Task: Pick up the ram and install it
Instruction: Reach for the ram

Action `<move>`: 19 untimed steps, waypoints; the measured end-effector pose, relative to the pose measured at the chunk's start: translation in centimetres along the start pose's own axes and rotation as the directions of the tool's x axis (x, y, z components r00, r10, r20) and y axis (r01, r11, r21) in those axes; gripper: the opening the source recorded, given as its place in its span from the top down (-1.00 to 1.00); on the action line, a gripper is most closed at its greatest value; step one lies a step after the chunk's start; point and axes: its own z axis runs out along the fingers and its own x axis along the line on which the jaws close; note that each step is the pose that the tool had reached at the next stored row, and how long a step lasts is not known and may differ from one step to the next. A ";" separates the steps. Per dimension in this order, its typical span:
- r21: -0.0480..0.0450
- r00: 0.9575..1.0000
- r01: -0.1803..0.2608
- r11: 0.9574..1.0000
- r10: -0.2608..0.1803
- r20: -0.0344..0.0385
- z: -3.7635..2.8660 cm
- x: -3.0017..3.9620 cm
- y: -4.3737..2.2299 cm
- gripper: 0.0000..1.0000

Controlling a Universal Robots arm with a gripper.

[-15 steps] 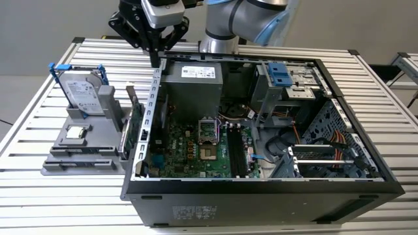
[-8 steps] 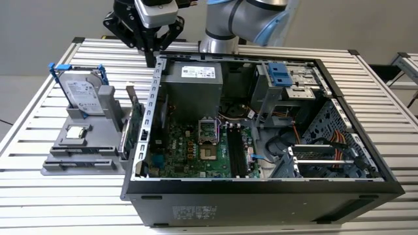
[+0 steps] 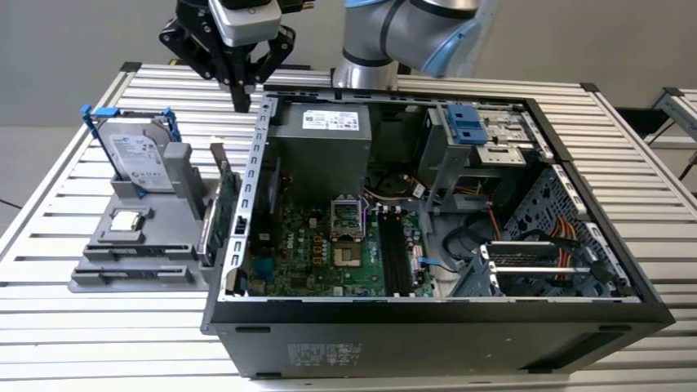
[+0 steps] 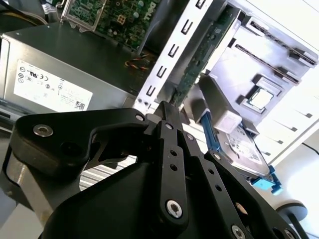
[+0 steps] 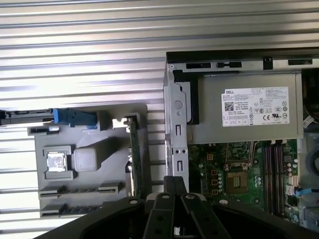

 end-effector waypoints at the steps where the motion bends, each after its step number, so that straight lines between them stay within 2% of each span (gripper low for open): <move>1: 0.000 1.000 0.000 1.000 0.000 0.000 -0.01 0.16 -0.01 1.00; 19: 0.000 1.000 0.001 1.000 -0.001 -0.001 -0.05 2.85 -0.20 1.00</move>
